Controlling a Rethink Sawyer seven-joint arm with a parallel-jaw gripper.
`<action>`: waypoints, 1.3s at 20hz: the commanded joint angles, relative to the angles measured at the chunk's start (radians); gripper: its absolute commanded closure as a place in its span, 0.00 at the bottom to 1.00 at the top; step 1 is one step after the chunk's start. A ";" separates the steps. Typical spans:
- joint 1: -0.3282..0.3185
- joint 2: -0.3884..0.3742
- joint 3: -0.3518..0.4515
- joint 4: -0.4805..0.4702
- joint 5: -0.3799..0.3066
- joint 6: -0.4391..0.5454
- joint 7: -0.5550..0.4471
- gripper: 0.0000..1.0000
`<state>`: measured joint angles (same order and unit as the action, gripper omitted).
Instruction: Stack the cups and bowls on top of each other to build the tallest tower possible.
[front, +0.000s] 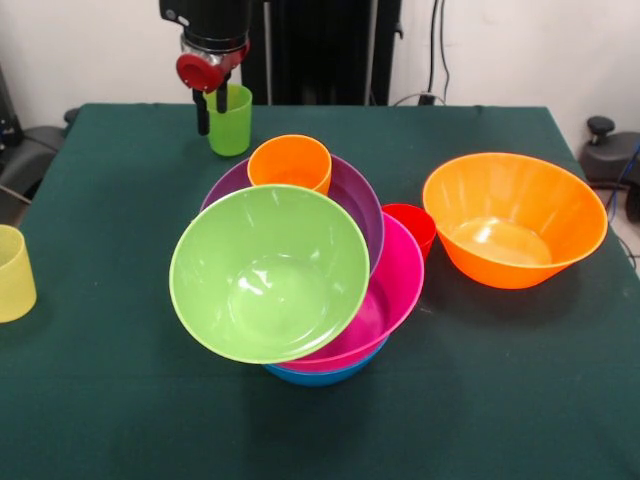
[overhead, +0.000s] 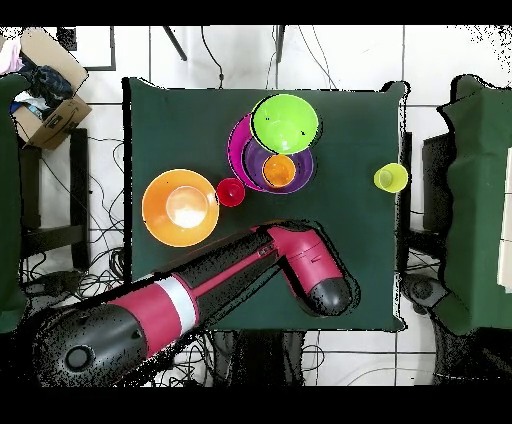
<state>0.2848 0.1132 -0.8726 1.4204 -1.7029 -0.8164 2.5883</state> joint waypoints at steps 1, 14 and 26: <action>-0.011 0.053 0.234 -0.039 0.002 0.086 -0.220 0.00; 0.034 0.016 0.198 0.017 -0.053 0.045 -0.203 0.00; 0.044 -0.012 0.208 0.040 -0.041 0.059 -0.216 0.00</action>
<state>0.3201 0.1053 -0.8581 1.4653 -1.7334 -0.8161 2.5883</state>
